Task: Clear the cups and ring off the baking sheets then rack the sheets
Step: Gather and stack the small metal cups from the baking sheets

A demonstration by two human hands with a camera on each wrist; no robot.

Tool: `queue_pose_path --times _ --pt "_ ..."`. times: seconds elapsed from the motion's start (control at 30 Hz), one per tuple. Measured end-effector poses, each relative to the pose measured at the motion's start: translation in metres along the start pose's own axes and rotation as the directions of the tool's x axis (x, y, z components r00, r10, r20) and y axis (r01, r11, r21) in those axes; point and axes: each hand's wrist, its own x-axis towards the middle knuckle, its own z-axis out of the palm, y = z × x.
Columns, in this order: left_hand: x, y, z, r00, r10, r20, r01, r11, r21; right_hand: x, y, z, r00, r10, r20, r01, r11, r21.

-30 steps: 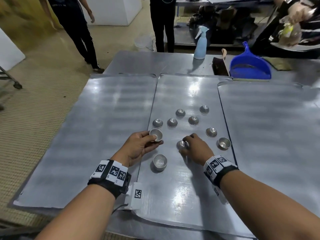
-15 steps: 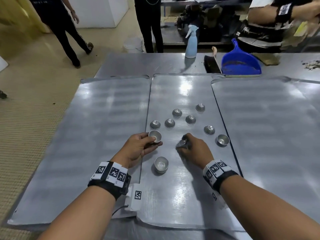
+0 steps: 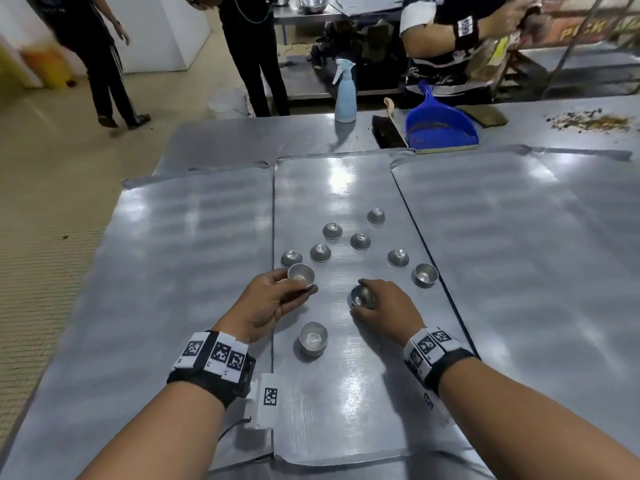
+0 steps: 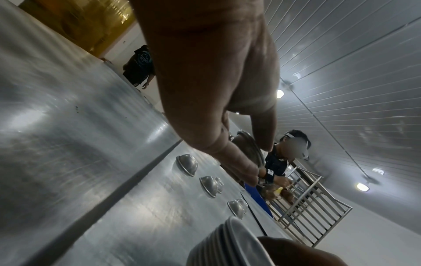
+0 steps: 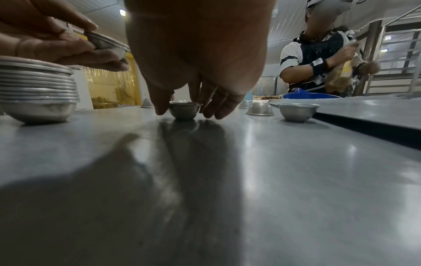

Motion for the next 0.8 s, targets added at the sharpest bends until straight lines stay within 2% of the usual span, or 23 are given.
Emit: queue_pose_path --times 0.1,0.27,0.4,0.47,0.67,0.8 --pt "0.002 0.001 0.007 0.999 -0.003 0.037 0.002 0.999 0.044 0.000 0.006 -0.003 1.000 0.007 0.007 -0.007 1.000 -0.004" --pt "0.004 0.003 0.022 0.995 0.010 0.102 -0.023 0.992 0.120 0.002 0.002 -0.026 0.988 -0.004 -0.155 0.030 0.986 0.165" --pt "0.005 0.005 0.037 0.994 0.035 0.108 -0.053 0.983 0.174 0.009 -0.016 -0.057 0.961 -0.069 -0.268 0.162 0.926 0.341" --pt "0.004 0.005 0.046 0.993 0.048 0.107 -0.066 0.981 0.180 0.009 -0.025 -0.072 0.953 -0.102 -0.285 0.211 0.900 0.383" --pt "-0.006 0.003 0.076 0.992 0.072 0.104 -0.083 0.991 0.104 0.006 -0.030 -0.093 0.951 -0.276 -0.135 0.307 0.880 0.363" --pt "-0.009 -0.004 0.090 0.993 0.086 0.077 -0.096 0.986 0.136 0.004 -0.025 -0.098 0.939 -0.342 -0.031 0.338 0.907 0.250"
